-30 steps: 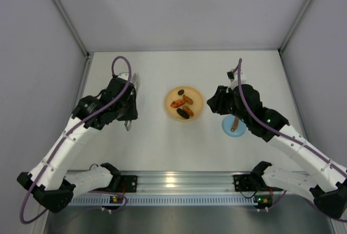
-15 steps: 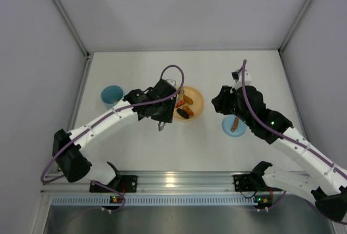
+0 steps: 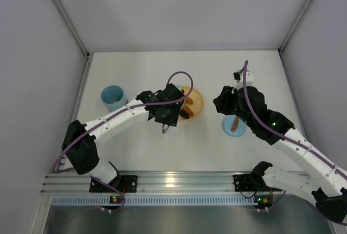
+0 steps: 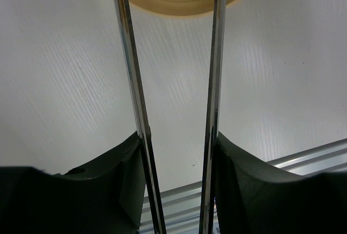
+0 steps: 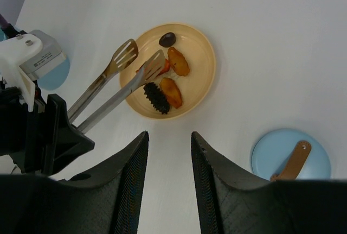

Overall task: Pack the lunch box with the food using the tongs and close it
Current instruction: Pick up the fake food from the plate, then place the fake food in the packing box, then pick up the fake food from the plate, then place the fake food in the packing box.

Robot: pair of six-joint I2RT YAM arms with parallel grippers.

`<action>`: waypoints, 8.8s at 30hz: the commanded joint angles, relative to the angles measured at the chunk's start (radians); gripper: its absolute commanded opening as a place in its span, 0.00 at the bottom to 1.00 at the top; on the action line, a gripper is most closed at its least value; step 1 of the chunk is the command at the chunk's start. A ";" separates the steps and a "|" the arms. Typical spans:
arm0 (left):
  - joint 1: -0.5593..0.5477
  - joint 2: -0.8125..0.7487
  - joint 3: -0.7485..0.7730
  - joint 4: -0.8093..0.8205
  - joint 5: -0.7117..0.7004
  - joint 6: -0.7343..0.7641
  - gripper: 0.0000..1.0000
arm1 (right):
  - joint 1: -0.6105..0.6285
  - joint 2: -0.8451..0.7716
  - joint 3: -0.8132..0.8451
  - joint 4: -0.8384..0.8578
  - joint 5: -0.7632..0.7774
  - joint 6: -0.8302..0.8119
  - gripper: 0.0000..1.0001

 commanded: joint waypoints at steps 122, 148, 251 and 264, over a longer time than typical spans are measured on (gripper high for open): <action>0.347 -0.494 0.002 -0.542 -0.297 -0.073 0.39 | 0.008 0.108 0.074 0.092 -0.179 -0.006 0.36; 0.345 -0.362 0.210 -0.475 -0.242 -0.010 0.50 | 0.008 0.100 0.094 0.066 -0.160 -0.015 0.36; -0.006 -0.440 0.093 -0.643 -0.481 -0.344 0.32 | -0.003 0.065 0.108 -0.006 -0.129 -0.055 0.37; 0.117 -0.555 -0.041 -0.643 -0.418 -0.311 0.34 | -0.004 0.105 0.113 0.020 -0.172 -0.054 0.36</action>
